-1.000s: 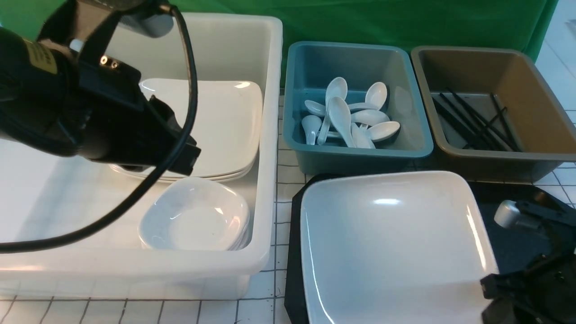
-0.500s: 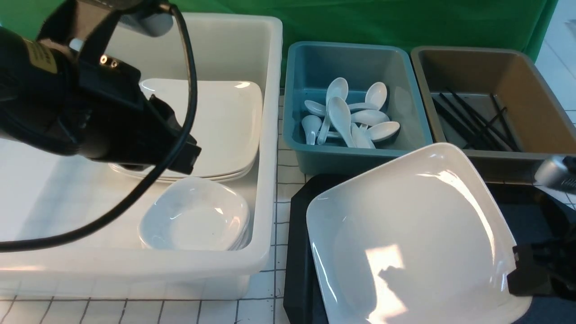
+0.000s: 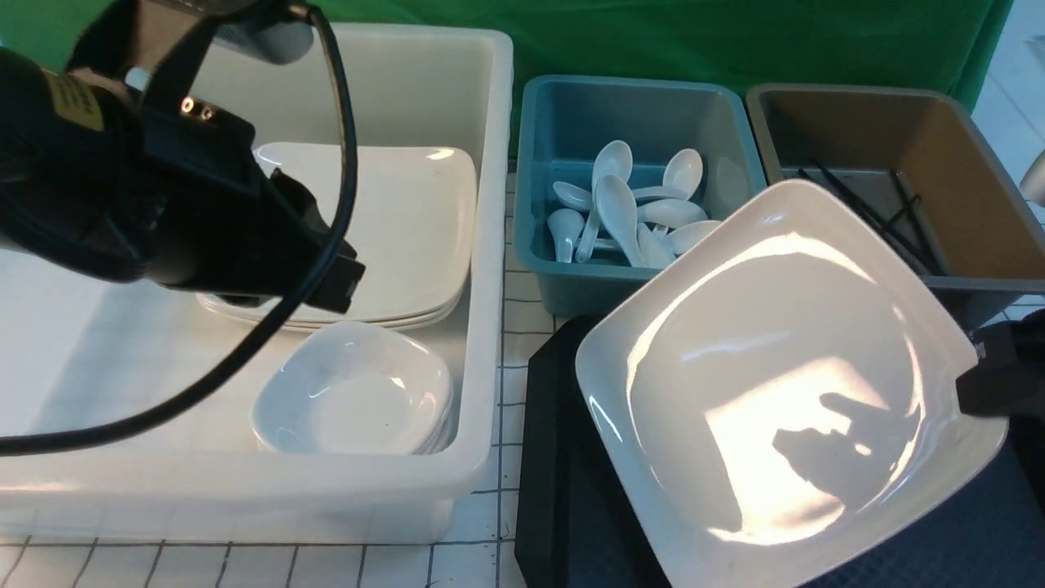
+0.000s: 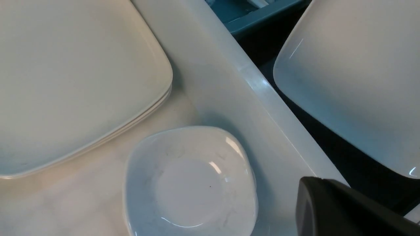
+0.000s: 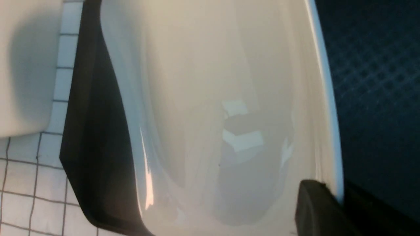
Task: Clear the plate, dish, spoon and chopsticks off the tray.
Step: Use the right arm to put the plate into the large storage box on the left
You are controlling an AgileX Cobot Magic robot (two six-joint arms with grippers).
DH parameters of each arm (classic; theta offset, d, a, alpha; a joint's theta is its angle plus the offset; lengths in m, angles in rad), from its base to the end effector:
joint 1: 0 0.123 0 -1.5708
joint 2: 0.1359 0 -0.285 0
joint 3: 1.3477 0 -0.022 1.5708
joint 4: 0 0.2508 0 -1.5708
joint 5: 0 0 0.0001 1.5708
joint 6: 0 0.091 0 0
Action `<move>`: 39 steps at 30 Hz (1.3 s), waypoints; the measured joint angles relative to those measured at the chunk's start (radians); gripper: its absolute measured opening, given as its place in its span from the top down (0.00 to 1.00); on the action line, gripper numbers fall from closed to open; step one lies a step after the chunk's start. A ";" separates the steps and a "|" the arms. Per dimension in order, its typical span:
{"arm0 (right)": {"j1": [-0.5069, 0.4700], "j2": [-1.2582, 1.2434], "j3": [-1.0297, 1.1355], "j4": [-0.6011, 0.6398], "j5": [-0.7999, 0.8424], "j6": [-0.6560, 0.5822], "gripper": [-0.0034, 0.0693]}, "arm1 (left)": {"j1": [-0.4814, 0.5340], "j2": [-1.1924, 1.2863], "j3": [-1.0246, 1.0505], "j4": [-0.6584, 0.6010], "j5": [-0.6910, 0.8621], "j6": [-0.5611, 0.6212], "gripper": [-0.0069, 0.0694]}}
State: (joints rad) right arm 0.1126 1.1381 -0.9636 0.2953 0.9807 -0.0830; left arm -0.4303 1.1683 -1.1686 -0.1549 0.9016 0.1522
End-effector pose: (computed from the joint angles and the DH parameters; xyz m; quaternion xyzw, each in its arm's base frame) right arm 0.2086 0.0458 0.3191 -0.0449 0.9582 0.1424 0.2440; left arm 0.2091 -0.1081 0.3764 0.2448 0.8938 -0.1245 0.3544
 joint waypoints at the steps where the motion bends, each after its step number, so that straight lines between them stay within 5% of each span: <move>1: 0.000 0.000 -0.013 -0.011 0.002 0.005 0.90 | 0.000 0.000 0.000 0.000 -0.007 0.000 0.91; 8: 0.000 0.001 -0.115 -0.041 0.026 0.009 0.90 | 0.000 0.000 0.000 0.009 -0.035 0.000 0.91; 14: 0.000 0.047 -0.287 -0.022 0.025 0.037 0.90 | 0.000 0.000 -0.011 0.155 -0.039 -0.108 0.91; 18: 0.000 0.146 -0.409 0.106 -0.014 0.039 0.90 | 0.018 0.000 -0.012 0.288 -0.038 -0.197 0.91; 24: 0.060 0.291 -0.528 0.289 -0.129 0.026 0.90 | 0.163 0.000 -0.012 0.289 -0.027 -0.225 0.91; 32: 0.256 0.531 -0.706 0.309 -0.264 0.066 0.90 | 0.474 0.000 -0.012 0.080 -0.027 -0.085 0.91; 39: 0.383 0.739 -0.882 0.314 -0.360 0.131 0.90 | 0.565 0.000 -0.012 -0.069 -0.044 0.002 0.91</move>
State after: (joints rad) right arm 0.4956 1.8774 -1.8459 0.6094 0.6206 0.0485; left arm 0.1352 1.1683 -1.1807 -0.2236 0.8574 0.1546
